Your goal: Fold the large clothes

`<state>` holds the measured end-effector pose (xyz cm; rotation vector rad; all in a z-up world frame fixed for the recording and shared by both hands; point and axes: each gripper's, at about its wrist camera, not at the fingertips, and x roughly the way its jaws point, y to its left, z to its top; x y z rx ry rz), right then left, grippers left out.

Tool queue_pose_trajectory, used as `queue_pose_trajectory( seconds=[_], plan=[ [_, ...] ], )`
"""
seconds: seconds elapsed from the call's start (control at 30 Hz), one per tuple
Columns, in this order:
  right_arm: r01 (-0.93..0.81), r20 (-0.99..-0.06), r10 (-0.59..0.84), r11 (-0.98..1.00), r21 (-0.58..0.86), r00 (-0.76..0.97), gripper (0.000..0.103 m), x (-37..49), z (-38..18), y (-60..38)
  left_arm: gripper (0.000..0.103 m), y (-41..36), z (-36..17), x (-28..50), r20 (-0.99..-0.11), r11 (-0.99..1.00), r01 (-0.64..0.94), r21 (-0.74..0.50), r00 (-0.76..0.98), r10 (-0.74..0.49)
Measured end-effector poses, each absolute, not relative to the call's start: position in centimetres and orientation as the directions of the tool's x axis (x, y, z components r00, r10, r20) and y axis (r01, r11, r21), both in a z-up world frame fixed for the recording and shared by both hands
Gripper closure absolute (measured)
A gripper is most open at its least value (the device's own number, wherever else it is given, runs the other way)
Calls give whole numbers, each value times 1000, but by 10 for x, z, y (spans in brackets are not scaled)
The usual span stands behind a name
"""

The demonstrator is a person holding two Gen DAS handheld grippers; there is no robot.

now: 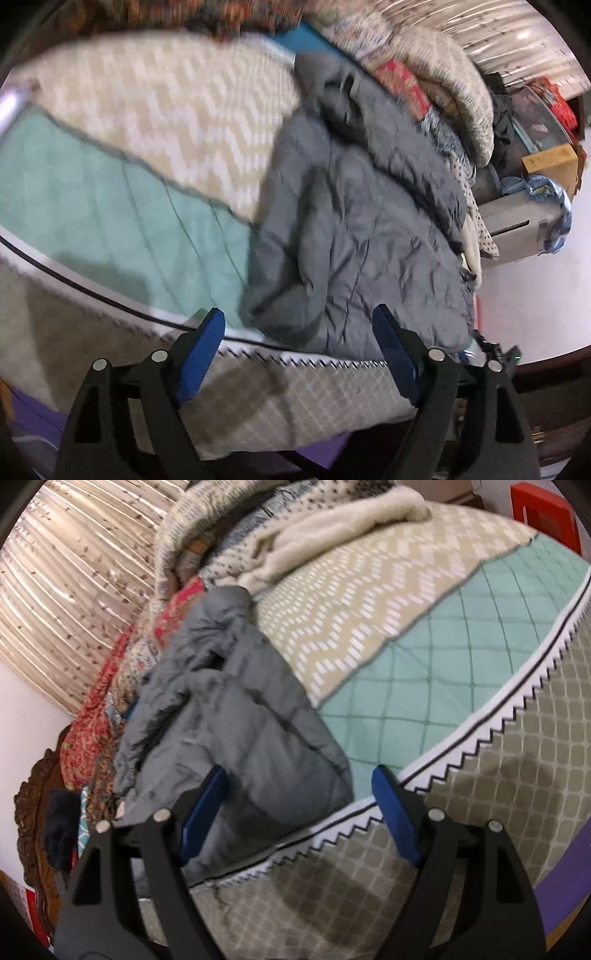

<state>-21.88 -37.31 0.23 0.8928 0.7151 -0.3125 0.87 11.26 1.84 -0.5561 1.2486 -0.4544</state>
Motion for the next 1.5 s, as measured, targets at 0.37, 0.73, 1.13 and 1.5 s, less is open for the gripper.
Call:
queue_pose_trajectory(
  seconds=[0.37,0.73,1.13,1.5],
  plan=[
    [426,-693,168,680,596,701,85,-179,10,-337,81,80,15,27,-804,833,-28,-553,278,-525],
    [230,-618,253,772,592,744,90,-226,81,-304,76,127,97,-16,-733,824,70,-562,419,-535],
    [389,-752,136,788,477,645,51,-272,26,-309,87,154,43,-41,-835,867,-17,-497,281,-473],
    [104,-664,92,963,249,742,51,-217,90,-240,89,118,129,-34,-714,849,216,-482,465,-524]
  ],
)
